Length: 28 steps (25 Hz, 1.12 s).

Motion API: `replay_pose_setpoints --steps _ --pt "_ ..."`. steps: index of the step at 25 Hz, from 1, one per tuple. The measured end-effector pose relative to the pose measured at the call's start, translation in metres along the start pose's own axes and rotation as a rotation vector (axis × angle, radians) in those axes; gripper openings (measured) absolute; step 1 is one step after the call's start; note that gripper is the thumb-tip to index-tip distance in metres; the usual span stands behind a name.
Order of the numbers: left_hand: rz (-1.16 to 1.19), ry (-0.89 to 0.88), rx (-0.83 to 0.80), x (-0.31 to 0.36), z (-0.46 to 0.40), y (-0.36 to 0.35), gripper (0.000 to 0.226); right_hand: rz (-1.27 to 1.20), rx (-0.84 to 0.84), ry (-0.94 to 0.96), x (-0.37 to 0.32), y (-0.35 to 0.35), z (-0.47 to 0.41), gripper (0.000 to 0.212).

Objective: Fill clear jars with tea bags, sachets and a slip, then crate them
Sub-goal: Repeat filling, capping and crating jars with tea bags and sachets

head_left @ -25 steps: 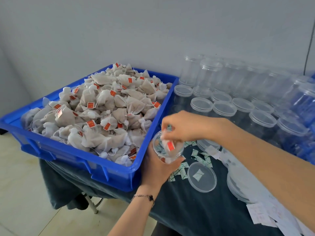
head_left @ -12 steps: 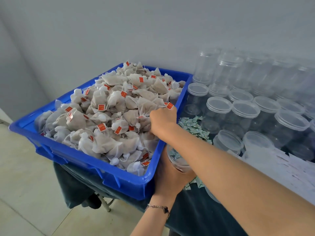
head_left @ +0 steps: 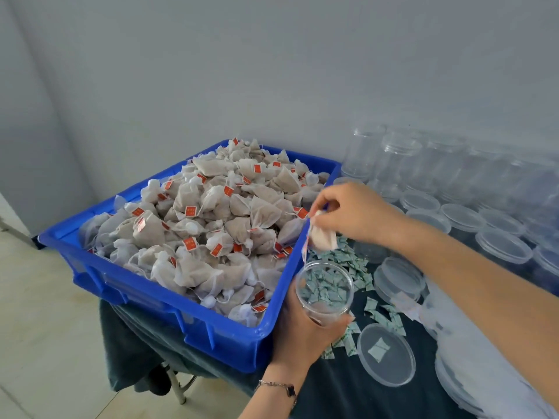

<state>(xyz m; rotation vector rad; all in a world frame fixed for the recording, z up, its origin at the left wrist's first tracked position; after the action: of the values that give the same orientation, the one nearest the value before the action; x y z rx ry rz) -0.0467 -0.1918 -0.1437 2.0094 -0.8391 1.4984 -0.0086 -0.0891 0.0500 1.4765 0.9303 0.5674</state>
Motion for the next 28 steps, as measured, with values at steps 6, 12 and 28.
replay_pose_setpoints --steps 6,12,28 --pt "0.018 -0.02 -0.003 -0.01 -0.002 -0.003 0.099 0.193 -0.182 0.003 0.016 -0.036 0.011 0.022" --pt "0.015 -0.027 -0.011 -0.019 -0.003 -0.001 0.11 0.349 -0.058 -0.145 0.025 -0.07 -0.074 0.021" --pt "0.002 -0.064 0.023 -0.011 -0.003 -0.003 0.096 0.017 0.254 0.084 0.018 0.01 0.014 0.003"
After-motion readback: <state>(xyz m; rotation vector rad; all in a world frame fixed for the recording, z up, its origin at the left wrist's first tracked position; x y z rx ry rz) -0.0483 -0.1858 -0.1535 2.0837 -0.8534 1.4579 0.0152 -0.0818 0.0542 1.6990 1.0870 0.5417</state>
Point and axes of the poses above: each hand's wrist, its own z-axis away from the middle knuckle, its own y-axis out of the back of the hand, x = y × z, the point moved 2 cm from there along -z, towards the middle knuckle, and after that the axes turned 15 degrees about z, right-handed, at the moved point
